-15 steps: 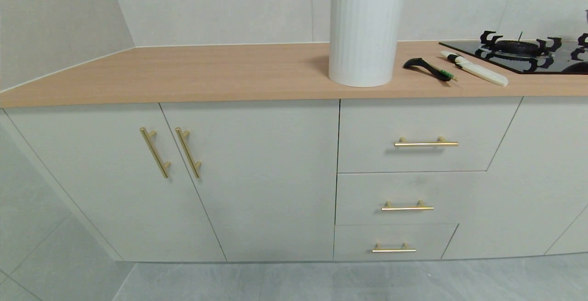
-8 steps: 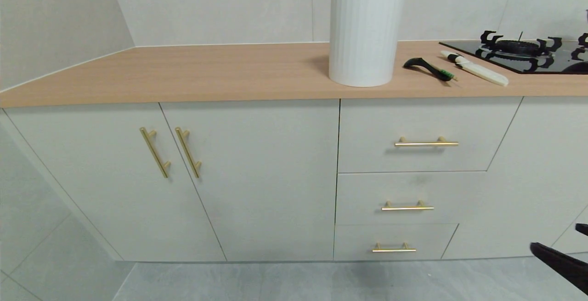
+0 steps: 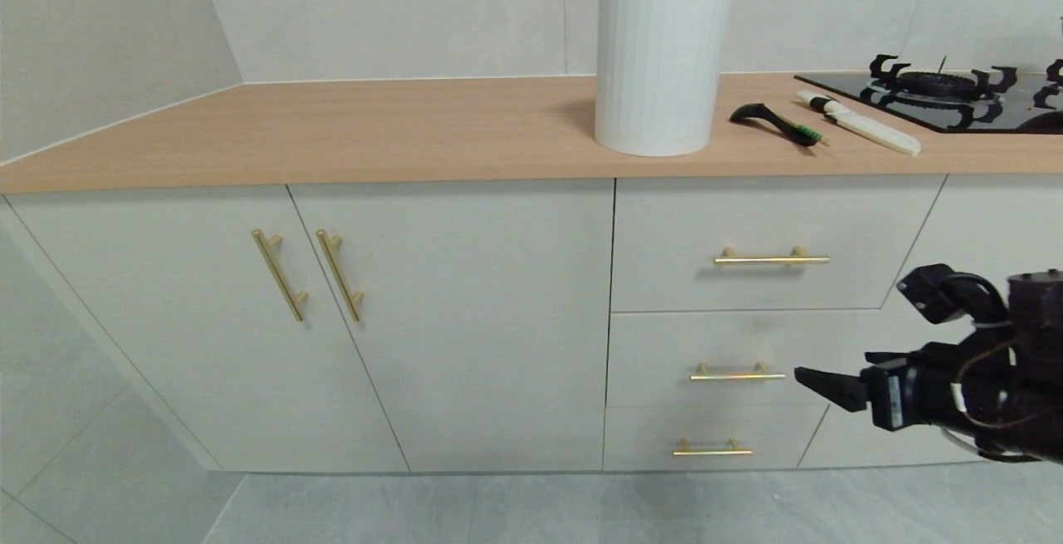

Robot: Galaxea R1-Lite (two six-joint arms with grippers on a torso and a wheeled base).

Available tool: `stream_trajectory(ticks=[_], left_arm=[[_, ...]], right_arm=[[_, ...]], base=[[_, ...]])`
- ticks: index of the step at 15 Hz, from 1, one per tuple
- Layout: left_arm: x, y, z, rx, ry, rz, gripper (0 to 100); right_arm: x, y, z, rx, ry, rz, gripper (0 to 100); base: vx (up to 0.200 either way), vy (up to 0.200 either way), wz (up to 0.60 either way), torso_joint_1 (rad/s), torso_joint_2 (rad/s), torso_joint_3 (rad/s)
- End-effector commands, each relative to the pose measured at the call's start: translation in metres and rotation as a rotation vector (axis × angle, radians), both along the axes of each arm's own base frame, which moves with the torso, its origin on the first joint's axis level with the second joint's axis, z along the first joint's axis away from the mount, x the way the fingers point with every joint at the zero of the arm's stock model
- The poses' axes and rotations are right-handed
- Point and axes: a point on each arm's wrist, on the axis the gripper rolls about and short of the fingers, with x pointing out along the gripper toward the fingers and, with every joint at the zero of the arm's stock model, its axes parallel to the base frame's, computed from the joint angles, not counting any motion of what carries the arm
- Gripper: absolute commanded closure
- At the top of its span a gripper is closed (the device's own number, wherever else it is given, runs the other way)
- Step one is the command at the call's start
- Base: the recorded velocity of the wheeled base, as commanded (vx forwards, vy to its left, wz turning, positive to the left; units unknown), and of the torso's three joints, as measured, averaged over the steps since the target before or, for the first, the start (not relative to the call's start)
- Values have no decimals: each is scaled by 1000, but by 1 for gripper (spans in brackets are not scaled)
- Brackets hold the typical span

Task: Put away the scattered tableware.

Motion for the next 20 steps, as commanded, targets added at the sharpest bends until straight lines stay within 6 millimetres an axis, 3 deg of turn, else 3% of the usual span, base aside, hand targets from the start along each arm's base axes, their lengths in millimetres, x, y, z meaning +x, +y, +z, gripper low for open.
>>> stream_trajectory(ticks=[1,5,8,11,20], left_arm=[[0,0,0,0,1,1,0],[0,0,0,0,1,1,0],[0,0,0,0,1,1,0],[0,0,0,0,1,1,0],[0,0,0,0,1,1,0]], right_arm=[[56,11,-34,-21,90,-8,0],[91,12,-73,-38,180,-39,0],[98,7,-92,-53,210,-75,0],[117,7,-124,-76,137,-186,0],[136,12,-144,-27,41,-283,0]], base=[[0,0,0,0,0,0],[0,0,0,0,0,0],[0,0,0,0,0,0],[0,0,0,0,0,0],[0,0,0,0,0,0]])
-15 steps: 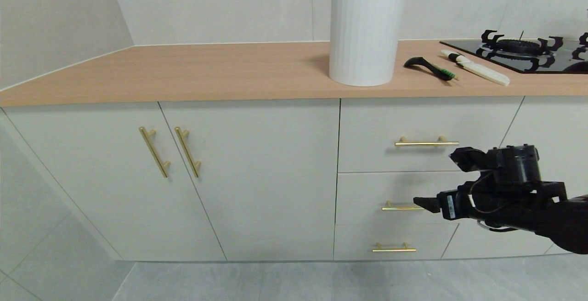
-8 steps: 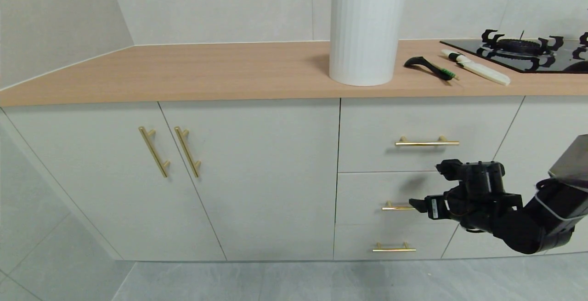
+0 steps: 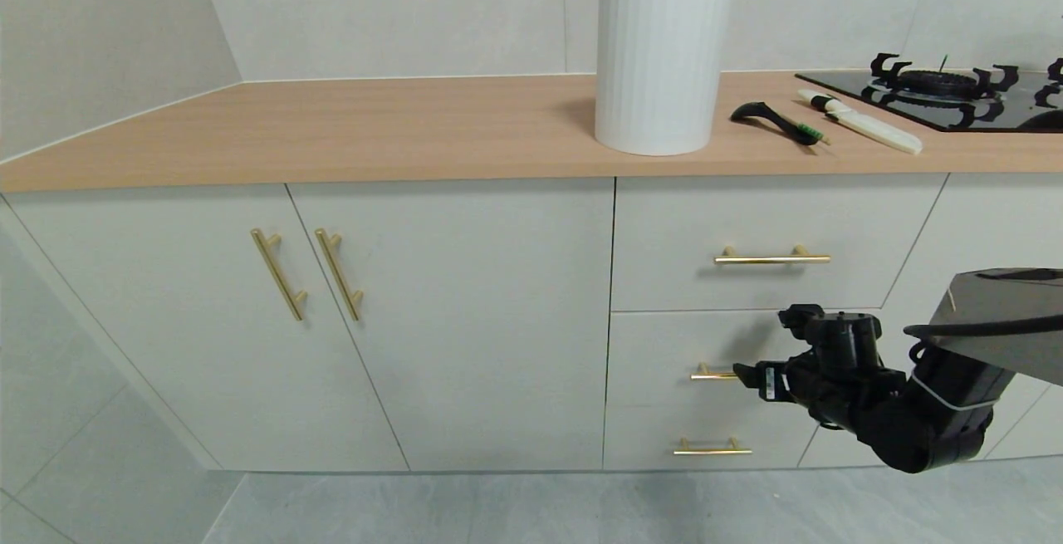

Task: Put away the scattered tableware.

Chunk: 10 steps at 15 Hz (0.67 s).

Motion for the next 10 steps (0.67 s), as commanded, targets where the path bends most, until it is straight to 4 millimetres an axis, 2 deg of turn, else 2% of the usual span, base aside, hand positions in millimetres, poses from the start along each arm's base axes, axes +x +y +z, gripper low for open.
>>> stream_trajectory(ticks=[1,7,10], left_arm=[[0,0,0,0,1,1,0],[0,0,0,0,1,1,0],[0,0,0,0,1,1,0]], right_arm=[[2,1,-5,0,7,1,0],[3,1,-18,-12,39,-4,0],[3,1,-19,-12,37,-4,0]], base=[[0,0,0,0,0,0],[0,0,0,0,0,0],[0,0,0,0,0,0]])
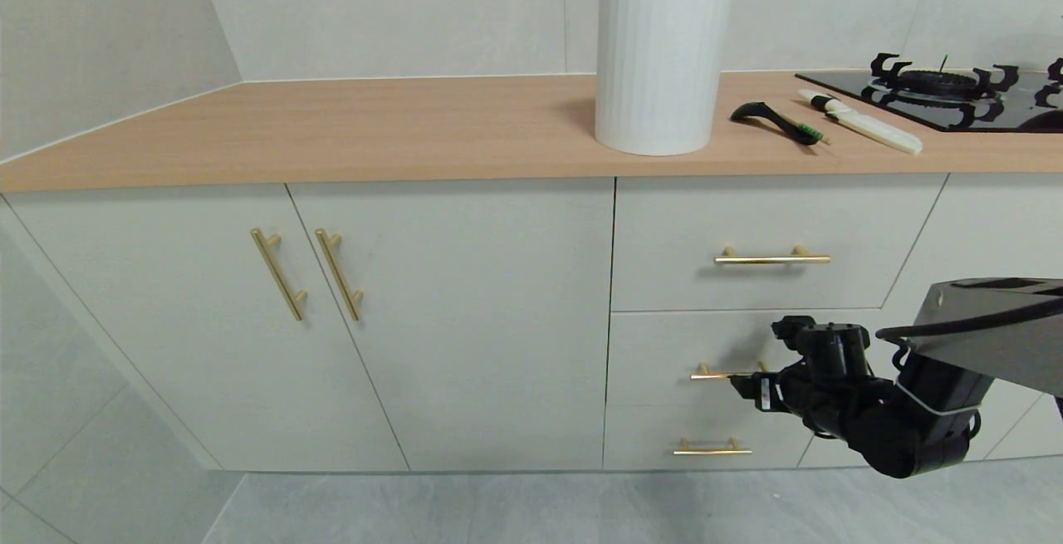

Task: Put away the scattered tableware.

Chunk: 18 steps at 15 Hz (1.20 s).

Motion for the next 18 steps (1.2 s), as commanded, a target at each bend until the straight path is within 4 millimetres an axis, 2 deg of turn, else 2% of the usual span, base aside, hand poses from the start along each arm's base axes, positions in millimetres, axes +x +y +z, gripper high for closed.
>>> stream_trajectory(ticks=[1,5,9,11,18], left_arm=[[0,0,0,0,1,1,0],[0,0,0,0,1,1,0],[0,0,0,0,1,1,0],[0,0,0,0,1,1,0],[0,0,0,0,1,1,0]], right_arm=[[1,0,0,2,-9,-1,0],[3,1,9,9,-77,-12,0],[13,1,-12,-24,-59,-57,0],[13,1,-16,-26,-49,-57,0],[9,1,-17,-32,-29,-52,0]], base=[[0,0,0,0,0,0],[0,0,0,0,0,0],[0,0,0,0,0,0],[0,0,0,0,0,0],[0,0,0,0,0,0]])
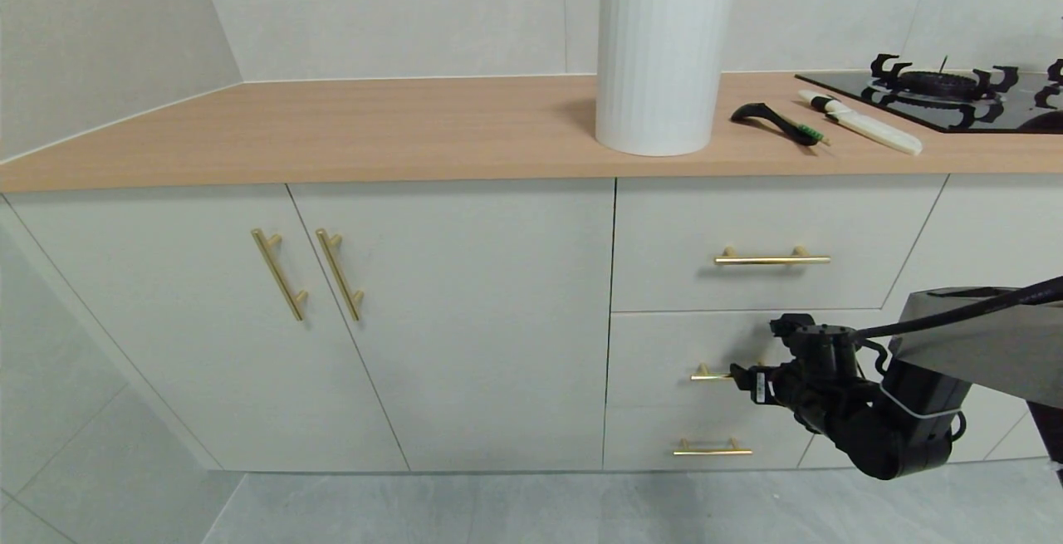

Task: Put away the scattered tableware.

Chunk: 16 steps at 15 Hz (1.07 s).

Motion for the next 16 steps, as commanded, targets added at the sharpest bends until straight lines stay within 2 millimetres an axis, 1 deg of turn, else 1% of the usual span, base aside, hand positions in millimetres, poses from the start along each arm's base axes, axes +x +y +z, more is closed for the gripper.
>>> stream_trajectory(ticks=[1,5,7,8,10,13,14,15,16], left_arm=[[0,0,0,0,1,1,0],[0,0,0,0,1,1,0],[0,0,0,0,1,1,0],[0,0,0,0,1,1,0],[0,0,0,0,1,1,0],[0,0,0,0,1,1,0],[0,0,0,0,1,1,0],[0,0,0,0,1,1,0],[0,0,0,0,1,1,0]], right_arm=[[-2,0,0,-4,10,3,0],[-5,0,-1,-9,29,5,0],[-8,-1,7,-8,22,5,0],[-12,0,15,-9,26,12,0],[-26,1,45,-7,52,31,0],[-55,2,100,24,89,104,0],[-65,0,120,29,80,109,0],[-69,-1,129,31,67,109,0],[-77,-2,147,39,31,112,0]], base=[[0,0,0,0,0,0],[0,0,0,0,0,0],[0,0,0,0,0,0],[0,0,0,0,0,0],[0,0,0,0,0,0],[0,0,0,0,0,0],[0,0,0,0,0,0],[0,0,0,0,0,0],[0,0,0,0,0,0]])
